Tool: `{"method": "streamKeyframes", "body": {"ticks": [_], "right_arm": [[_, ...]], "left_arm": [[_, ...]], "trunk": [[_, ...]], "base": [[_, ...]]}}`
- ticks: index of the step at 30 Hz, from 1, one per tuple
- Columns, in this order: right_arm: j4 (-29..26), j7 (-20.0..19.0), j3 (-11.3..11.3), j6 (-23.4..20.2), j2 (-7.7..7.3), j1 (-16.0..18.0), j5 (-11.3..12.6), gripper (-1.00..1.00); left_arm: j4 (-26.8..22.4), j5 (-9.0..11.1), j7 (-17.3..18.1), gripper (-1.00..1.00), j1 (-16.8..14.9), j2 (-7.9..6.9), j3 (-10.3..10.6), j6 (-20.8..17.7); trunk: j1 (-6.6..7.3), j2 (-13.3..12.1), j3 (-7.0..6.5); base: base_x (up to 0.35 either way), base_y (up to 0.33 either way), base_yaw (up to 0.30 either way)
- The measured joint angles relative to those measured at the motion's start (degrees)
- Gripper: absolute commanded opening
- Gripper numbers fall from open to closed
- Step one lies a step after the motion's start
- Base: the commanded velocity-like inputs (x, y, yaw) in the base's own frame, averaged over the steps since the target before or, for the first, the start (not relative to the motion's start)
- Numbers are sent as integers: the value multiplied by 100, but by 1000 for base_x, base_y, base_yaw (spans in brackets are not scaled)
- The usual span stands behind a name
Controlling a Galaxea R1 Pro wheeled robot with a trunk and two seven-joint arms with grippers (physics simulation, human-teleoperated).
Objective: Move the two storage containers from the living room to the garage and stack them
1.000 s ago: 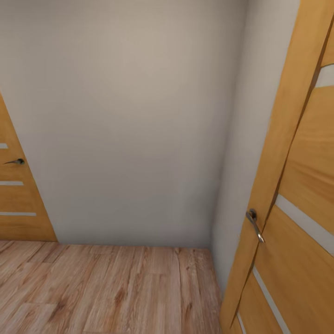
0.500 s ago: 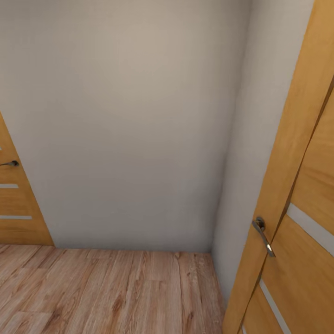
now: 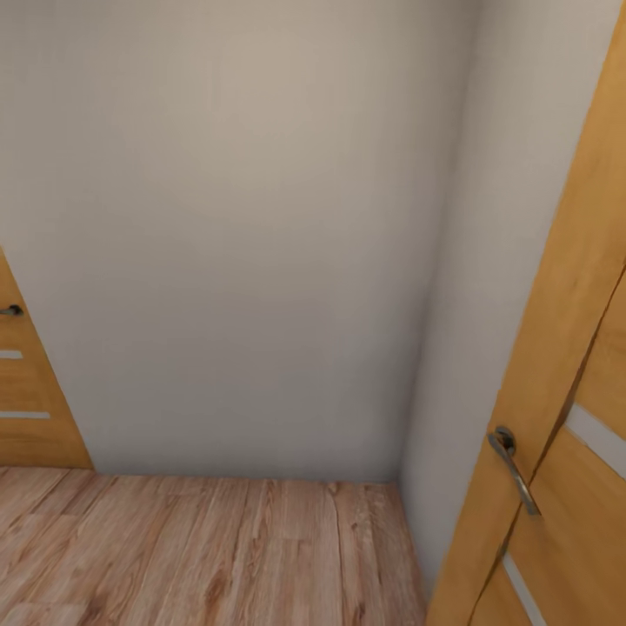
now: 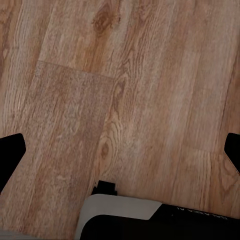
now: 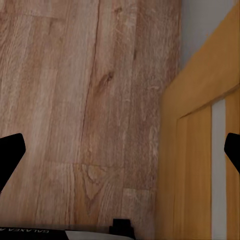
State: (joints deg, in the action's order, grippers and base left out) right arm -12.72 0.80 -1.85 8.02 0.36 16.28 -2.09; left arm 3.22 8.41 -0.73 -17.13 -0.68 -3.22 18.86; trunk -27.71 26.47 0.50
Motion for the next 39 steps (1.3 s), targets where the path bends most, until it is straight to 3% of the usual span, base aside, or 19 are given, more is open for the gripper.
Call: {"method": "streamKeyframes", "body": {"ticks": [15,31,39], "right_arm": [[0,0,0,0,0,2,-5,100],[0,0,0,0,0,-2,-6,100],[2,0,1,1,1,0,1,100]], "left_arm": [[-2,0,0,100,0,0,0,0],[-1,0,0,100,0,7,0,0],[-3,-3,1,100,1,6,1,0]], "trunk": [[-1,-1,0],[-3,-1,0],[-3,-1,0]], "base": [[304,0,0],[7,0,44],[0,0,247]]}}
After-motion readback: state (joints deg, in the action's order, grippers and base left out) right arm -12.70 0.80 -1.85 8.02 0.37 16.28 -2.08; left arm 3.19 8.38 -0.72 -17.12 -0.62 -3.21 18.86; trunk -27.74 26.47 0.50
